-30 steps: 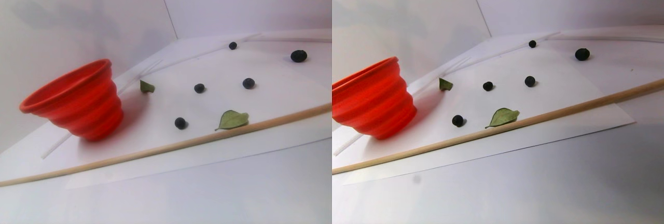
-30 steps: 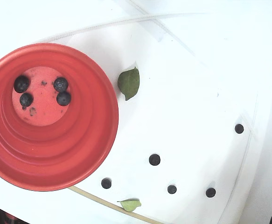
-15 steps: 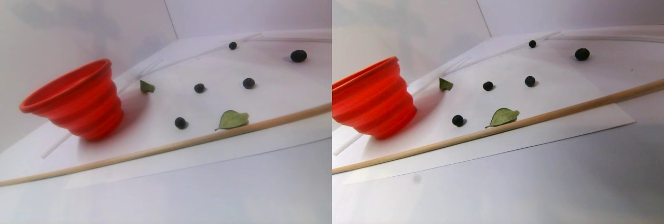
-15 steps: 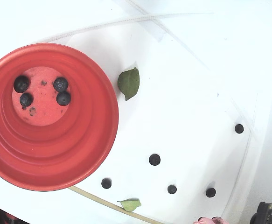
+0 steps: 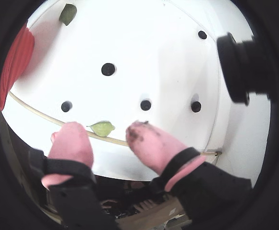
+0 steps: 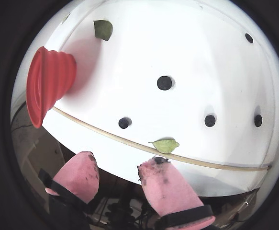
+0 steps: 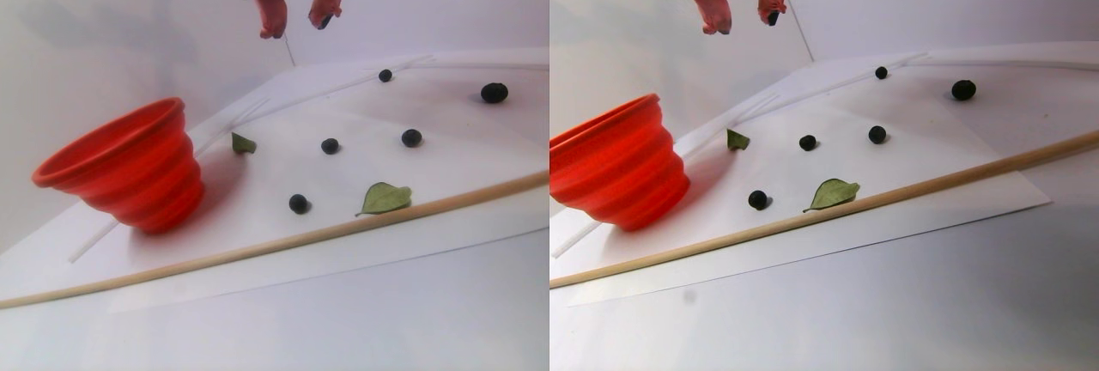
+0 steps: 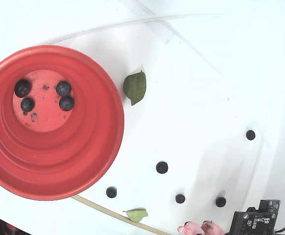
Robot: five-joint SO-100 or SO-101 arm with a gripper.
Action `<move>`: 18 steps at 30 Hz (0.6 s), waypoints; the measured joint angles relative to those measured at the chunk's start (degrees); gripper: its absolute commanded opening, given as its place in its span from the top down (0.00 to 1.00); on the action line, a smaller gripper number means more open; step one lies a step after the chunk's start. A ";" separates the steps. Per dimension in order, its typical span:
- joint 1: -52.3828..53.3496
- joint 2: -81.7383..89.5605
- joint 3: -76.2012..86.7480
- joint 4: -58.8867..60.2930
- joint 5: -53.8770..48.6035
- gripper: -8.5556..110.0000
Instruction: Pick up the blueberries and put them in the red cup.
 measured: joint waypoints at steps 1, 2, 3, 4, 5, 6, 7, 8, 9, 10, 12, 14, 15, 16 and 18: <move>0.09 -0.26 0.35 -0.88 -0.44 0.79; 0.44 -1.05 0.62 -2.11 -0.88 0.79; 0.62 -2.11 0.97 -3.52 -1.23 0.79; 0.70 -3.25 1.14 -4.66 -1.49 0.79; 0.70 -4.57 1.23 -5.80 -1.67 0.79; 0.79 -5.89 1.32 -7.03 -1.93 0.79; 1.05 -7.03 1.32 -8.00 -2.20 0.79; 1.23 -7.91 1.32 -8.79 -2.29 0.79; 1.32 -8.26 1.32 -9.49 -2.55 0.79; 1.32 -8.44 1.41 -10.20 -2.72 0.79; 1.49 -9.23 2.20 -11.60 -3.25 0.79; 1.93 -10.55 3.08 -13.27 -3.96 0.79; 2.20 -11.51 3.34 -14.50 -4.31 0.79; 2.37 -12.39 3.43 -15.47 -4.66 0.79; 2.37 -13.89 3.34 -17.31 -5.19 0.79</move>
